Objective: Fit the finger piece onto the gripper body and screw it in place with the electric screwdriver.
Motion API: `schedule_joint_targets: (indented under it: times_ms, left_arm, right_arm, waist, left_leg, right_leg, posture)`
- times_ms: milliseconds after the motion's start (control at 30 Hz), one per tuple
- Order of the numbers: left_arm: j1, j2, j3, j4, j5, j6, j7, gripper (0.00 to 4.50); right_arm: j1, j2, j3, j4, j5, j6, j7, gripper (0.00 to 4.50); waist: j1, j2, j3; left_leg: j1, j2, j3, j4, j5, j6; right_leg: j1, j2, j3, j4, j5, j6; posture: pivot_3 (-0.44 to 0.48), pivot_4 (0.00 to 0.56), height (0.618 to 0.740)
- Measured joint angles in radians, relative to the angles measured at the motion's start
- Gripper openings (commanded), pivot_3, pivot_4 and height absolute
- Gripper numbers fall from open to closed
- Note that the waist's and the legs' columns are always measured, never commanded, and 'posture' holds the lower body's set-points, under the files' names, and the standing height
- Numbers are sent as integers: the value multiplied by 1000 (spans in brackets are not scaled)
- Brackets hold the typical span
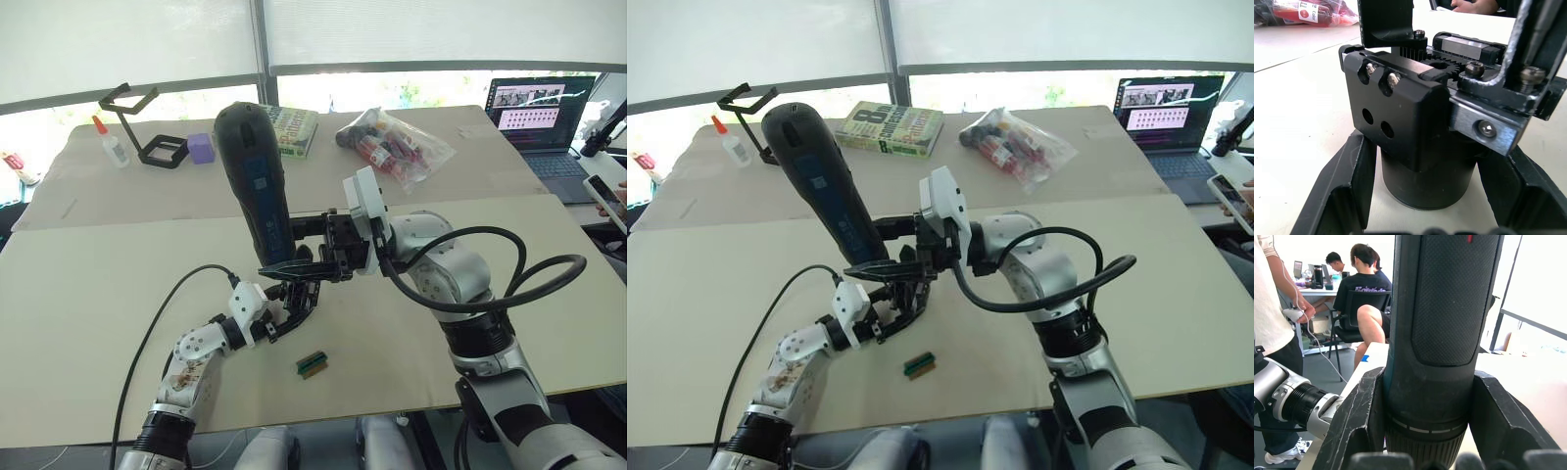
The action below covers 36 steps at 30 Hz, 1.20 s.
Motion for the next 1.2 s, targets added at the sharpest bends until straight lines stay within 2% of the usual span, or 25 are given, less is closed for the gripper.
schedule_joint_targets:
  times_ms: [1200]
  left_arm:
    - [3, -1, 0, -2, 0, 5, 0, 2502]
  right_arm:
    - [27, 16, 8, -15, 0, -8, -19, 1976]
  waist:
    - [0, 1, -2]
  left_leg:
    - [0, 0, 0, 0, 0, 0]
  right_leg:
    - [0, 0, 0, 0, 0, 0]
  posture:
    - [0, 150, 740]
